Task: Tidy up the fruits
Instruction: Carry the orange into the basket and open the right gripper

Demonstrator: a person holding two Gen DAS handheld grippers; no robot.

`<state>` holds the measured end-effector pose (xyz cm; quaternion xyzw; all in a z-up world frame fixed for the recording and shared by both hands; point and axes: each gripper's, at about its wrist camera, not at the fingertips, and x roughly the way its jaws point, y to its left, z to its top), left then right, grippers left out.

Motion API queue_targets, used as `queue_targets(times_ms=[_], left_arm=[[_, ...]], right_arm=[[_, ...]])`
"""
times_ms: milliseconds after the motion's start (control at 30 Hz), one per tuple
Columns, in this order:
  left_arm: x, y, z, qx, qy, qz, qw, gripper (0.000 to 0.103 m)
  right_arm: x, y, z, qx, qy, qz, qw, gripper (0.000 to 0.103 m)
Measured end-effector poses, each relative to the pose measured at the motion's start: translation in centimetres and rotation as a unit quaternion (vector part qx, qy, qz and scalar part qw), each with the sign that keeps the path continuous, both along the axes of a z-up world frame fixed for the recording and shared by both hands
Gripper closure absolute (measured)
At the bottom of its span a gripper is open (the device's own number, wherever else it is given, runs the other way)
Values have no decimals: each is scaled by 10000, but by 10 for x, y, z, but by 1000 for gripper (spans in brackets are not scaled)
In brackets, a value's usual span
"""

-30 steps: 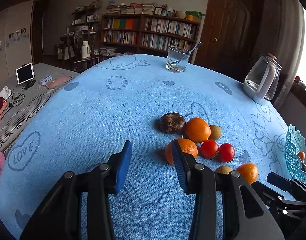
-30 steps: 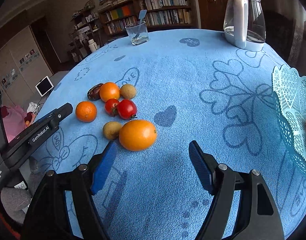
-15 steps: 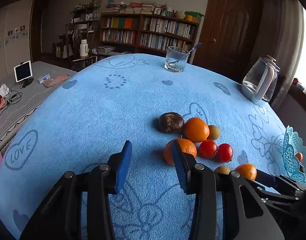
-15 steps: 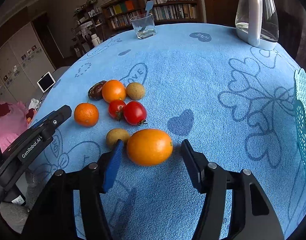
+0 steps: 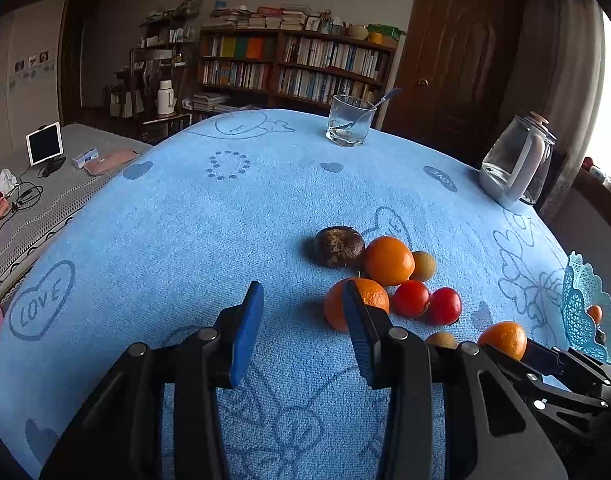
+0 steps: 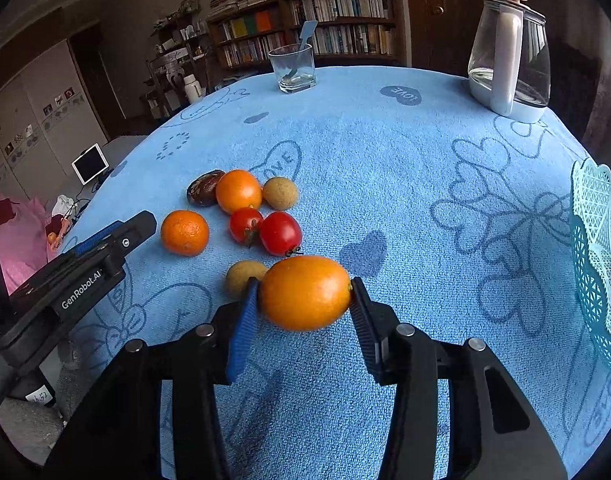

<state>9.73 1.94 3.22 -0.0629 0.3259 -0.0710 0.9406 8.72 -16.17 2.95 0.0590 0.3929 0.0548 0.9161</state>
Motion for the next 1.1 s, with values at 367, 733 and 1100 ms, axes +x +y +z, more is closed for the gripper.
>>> queue_targets(times_ms=[367,733,1100], left_arm=[[0,-8,5,8,-52,-63,10000,61],[-1,-8,5,34,-104,-90,9999,61],[-3,-8,5,47,-132,-94,9999,61]], right_arm=[[-14,-11,10,123,-113,-230,9996,56],[-28,-34,23,148,-298,-600,9976,56],[-45,-67,35,149,-474,-1077,9929,56]])
